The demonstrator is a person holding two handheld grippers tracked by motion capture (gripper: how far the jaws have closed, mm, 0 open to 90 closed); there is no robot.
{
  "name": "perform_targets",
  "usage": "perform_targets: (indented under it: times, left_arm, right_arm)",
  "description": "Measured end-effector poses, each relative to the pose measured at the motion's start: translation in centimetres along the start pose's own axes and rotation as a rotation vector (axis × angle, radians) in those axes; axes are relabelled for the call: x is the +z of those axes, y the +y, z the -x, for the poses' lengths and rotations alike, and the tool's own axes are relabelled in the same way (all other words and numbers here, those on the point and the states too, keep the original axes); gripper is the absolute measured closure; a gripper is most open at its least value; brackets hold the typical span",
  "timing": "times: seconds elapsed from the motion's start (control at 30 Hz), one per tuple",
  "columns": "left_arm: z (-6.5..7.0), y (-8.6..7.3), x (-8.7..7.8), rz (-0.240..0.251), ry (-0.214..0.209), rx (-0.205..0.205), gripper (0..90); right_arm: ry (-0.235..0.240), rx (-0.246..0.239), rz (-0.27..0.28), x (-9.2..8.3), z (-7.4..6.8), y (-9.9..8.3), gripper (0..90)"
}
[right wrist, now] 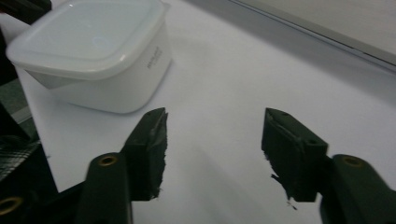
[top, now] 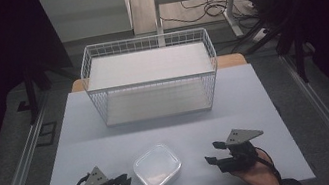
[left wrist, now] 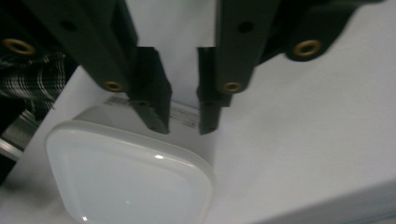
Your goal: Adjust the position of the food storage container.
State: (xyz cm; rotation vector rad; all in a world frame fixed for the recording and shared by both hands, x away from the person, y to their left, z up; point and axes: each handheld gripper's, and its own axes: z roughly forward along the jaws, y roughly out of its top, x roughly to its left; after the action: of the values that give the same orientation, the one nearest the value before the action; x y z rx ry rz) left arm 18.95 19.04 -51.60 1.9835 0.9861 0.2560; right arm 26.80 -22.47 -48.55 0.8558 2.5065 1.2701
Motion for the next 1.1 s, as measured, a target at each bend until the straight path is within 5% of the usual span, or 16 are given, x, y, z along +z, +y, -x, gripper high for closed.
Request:
perform_targets:
  times: [0.17,0.33,0.47,0.6,1.1]
  left_arm:
    - [0.8,0.2,0.8,-0.052,-0.008,0.039,89.6]
    - [1.1,0.6,1.7,-0.071,-0.007,0.036,89.8]
    - [1.1,0.9,2.2,-0.085,-0.008,0.038,89.8]
    - [1.0,1.2,2.4,-0.087,-0.009,0.038,89.8]
    - [-0.3,2.9,5.0,-0.086,-0.051,0.007,89.8]
  right_arm:
    - [0.029,-0.002,-0.017,0.7,-0.4,0.6,54.4]
    - [0.068,-0.026,-0.06,2.1,-0.9,1.1,77.2]
    - [0.121,-0.007,-0.063,3.0,-1.0,1.5,86.7]
    - [0.163,0.014,-0.086,3.8,-1.6,1.8,88.2]
    - [0.151,0.018,-0.116,5.2,-1.4,2.0,88.0]
